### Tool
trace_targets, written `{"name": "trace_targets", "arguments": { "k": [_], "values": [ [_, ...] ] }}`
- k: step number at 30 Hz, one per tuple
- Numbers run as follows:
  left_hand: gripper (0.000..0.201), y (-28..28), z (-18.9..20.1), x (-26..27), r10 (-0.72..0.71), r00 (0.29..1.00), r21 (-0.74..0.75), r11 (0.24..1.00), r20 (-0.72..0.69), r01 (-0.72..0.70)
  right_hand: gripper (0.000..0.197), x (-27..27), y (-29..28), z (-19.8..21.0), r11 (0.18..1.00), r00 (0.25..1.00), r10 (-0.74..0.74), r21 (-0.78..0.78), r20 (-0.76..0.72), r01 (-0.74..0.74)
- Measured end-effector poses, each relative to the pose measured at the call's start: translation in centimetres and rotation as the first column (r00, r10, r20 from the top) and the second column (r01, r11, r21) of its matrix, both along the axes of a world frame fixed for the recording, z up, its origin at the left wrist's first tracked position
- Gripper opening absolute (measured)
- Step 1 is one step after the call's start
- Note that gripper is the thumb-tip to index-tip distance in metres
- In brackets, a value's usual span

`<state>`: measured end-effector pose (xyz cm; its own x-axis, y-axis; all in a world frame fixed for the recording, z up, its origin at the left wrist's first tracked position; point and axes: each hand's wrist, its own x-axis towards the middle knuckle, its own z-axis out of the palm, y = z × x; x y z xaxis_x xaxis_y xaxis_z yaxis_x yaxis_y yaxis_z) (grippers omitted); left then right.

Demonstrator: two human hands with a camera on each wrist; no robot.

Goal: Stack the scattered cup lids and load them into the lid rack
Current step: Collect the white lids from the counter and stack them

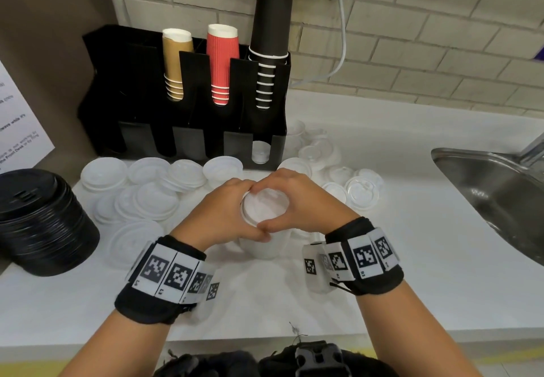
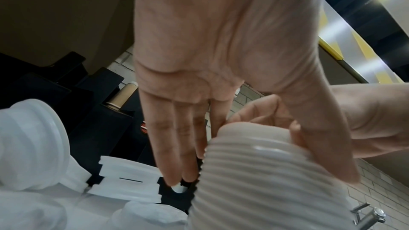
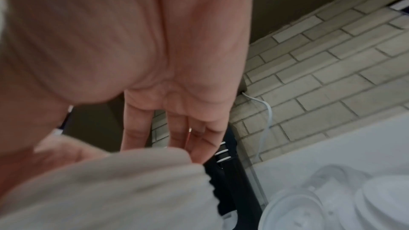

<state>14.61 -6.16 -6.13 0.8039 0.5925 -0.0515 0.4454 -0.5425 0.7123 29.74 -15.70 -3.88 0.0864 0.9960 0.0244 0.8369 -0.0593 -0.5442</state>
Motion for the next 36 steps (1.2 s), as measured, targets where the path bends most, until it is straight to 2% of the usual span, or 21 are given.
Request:
{"name": "trace_targets", "arguments": {
  "k": [2, 4, 5, 7, 9, 11, 13, 20, 22, 24, 28, 30, 33, 36],
  "values": [
    [0.078, -0.1, 0.1, 0.0, -0.002, 1.000, -0.008, 1.000, 0.016, 0.002, 0.048, 1.6, -0.2, 0.2, 0.999, 0.996, -0.039, 0.027, -0.074, 0.041],
    [0.074, -0.1, 0.3, 0.0, 0.004, 1.000, -0.007, 1.000, 0.019, -0.004, 0.035, 4.5, -0.3, 0.4, 0.974, 0.974, -0.208, 0.071, -0.091, 0.214],
    [0.073, -0.1, 0.3, 0.0, 0.006, 1.000, -0.006, 1.000, 0.014, -0.006, 0.034, 6.2, -0.4, 0.4, 0.947, 0.949, -0.313, 0.061, -0.036, 0.314],
    [0.072, -0.1, 0.3, 0.0, 0.008, 1.000, -0.001, 1.000, 0.006, -0.008, 0.049, 9.1, -0.6, -0.1, 0.878, 0.880, -0.455, -0.098, 0.138, 0.469],
    [0.074, 0.0, 0.3, -0.1, 0.013, 1.000, -0.004, 1.000, -0.002, -0.013, 0.073, 10.6, -0.7, -1.1, 0.788, 0.849, -0.457, -0.324, 0.265, 0.524],
    [0.076, 0.0, 0.3, -0.1, 0.011, 1.000, -0.009, 1.000, -0.006, -0.011, 0.086, 10.9, -0.5, -2.0, 0.741, 0.850, -0.394, -0.427, 0.349, 0.519],
    [0.075, 0.0, 0.3, -0.1, 0.009, 1.000, -0.011, 1.000, -0.004, -0.009, 0.085, 10.8, 0.0, -2.5, 0.751, 0.857, -0.349, -0.434, 0.379, 0.498],
    [0.073, 0.1, 0.1, 0.0, 0.001, 1.000, -0.024, 1.000, 0.009, 0.000, 0.050, 11.7, -0.2, -1.6, 0.793, 0.879, -0.359, -0.394, 0.313, 0.464],
    [0.073, 0.1, 0.1, 0.0, -0.001, 1.000, -0.028, 1.000, 0.012, 0.001, 0.044, 12.6, -1.0, -1.0, 0.777, 0.871, -0.380, -0.404, 0.310, 0.483],
    [0.075, 0.2, 0.0, 0.0, -0.007, 1.000, -0.030, 1.000, 0.004, 0.007, 0.042, 13.5, -2.1, -0.3, 0.727, 0.861, -0.398, -0.462, 0.318, 0.507],
    [0.075, 0.3, 0.0, 0.0, -0.009, 1.000, -0.024, 1.000, 0.001, 0.009, 0.066, 14.2, -3.4, 0.4, 0.671, 0.824, -0.386, -0.487, 0.413, 0.559],
    [0.074, 0.3, 0.0, 0.0, -0.011, 1.000, -0.022, 1.000, 0.002, 0.011, 0.070, 13.8, -2.9, 0.5, 0.711, 0.829, -0.386, -0.442, 0.404, 0.546],
    [0.071, 0.3, 0.2, 0.1, -0.015, 1.000, -0.008, 1.000, -0.005, 0.015, 0.067, 12.8, -0.9, -0.1, 0.783, 0.890, -0.330, -0.434, 0.316, 0.444],
    [0.071, 0.4, 0.2, 0.1, -0.015, 1.000, 0.001, 1.000, -0.011, 0.015, 0.081, 11.8, 1.0, -0.8, 0.777, 0.919, -0.219, -0.511, 0.326, 0.367]
  ]
}}
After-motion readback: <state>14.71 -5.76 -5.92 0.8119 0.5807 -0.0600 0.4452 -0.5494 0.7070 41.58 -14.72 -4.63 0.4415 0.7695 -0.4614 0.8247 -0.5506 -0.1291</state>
